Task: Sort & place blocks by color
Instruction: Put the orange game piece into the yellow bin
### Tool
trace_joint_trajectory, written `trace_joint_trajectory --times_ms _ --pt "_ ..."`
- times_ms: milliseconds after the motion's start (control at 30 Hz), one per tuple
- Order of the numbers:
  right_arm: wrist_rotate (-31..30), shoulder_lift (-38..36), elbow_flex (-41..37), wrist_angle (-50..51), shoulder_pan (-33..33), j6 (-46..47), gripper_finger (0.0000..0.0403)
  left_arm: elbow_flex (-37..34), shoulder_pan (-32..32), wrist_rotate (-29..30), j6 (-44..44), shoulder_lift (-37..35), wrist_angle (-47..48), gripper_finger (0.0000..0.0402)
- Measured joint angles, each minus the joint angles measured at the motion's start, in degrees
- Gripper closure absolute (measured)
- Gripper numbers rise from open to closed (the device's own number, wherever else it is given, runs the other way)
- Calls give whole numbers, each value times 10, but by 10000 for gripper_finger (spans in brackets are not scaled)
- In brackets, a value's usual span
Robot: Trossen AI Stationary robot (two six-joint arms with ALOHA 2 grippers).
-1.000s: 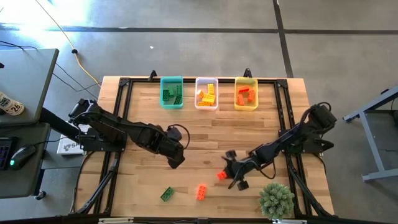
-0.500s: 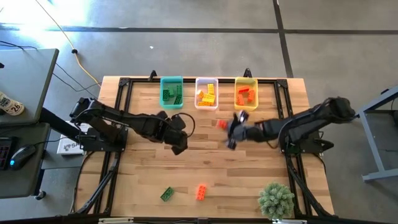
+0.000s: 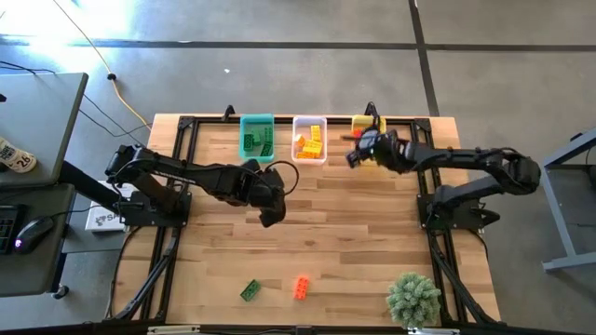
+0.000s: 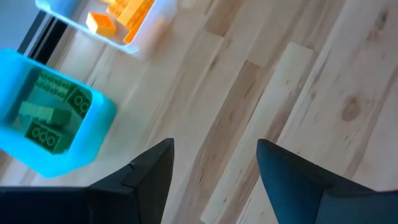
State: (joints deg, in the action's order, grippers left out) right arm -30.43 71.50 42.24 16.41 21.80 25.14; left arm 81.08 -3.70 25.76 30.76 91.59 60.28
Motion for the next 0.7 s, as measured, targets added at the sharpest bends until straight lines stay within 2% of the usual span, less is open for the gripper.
trace_joint_trajectory --times_ms 200,300,400,633,700 --pt "122 32 0 41 98 74 291 0 0 -1 -33 0 -7 186" --pt "156 54 0 62 127 94 291 0 0 -1 -35 0 -7 186" --pt "172 69 0 66 139 92 291 0 -1 -5 -34 0 -6 186" --pt "172 77 0 63 142 49 290 0 -1 -75 29 0 -6 186" --pt "175 77 0 62 142 40 271 0 -2 -93 61 0 -5 186"
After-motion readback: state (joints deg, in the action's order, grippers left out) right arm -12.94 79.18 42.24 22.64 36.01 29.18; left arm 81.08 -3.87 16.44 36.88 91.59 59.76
